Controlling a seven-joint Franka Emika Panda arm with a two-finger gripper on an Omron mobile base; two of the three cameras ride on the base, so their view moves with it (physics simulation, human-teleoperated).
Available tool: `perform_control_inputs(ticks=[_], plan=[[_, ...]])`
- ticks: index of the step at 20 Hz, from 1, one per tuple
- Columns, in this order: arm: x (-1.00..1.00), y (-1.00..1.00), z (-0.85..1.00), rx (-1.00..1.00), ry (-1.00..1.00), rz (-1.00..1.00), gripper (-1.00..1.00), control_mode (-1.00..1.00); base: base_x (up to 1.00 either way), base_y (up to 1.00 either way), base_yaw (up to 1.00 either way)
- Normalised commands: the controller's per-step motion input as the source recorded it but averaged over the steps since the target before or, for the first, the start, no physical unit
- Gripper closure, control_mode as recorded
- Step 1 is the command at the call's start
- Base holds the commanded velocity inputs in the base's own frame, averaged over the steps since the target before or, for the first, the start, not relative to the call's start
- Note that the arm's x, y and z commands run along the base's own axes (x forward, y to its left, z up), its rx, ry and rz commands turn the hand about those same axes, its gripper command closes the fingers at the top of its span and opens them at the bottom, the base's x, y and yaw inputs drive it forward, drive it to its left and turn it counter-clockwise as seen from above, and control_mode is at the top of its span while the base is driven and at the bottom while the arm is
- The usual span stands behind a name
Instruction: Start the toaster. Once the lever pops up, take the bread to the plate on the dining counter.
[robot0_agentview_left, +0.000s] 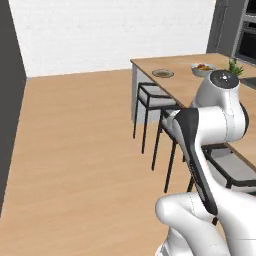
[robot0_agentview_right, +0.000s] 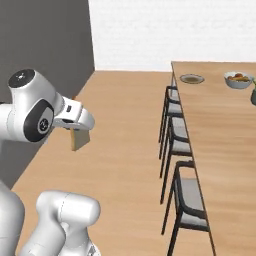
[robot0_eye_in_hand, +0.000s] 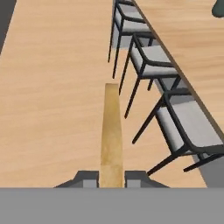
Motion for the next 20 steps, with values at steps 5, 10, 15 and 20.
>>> perform_control_inputs(ticks=[5, 10, 15, 20], plan=[[0.0, 0.0, 0.0, 0.0, 0.0, 0.0, 1.0, 1.0, 0.76, 0.55, -0.59], [0.0, 0.0, 0.0, 0.0, 0.0, 0.0, 1.0, 1.0, 0.72, 0.77, -0.54], [0.0, 0.0, 0.0, 0.0, 0.0, 0.0, 1.0, 1.0, 0.61, 0.88, -0.51], [0.0, 0.0, 0.0, 0.0, 0.0, 0.0, 1.0, 1.0, 0.52, 0.99, -0.5]])
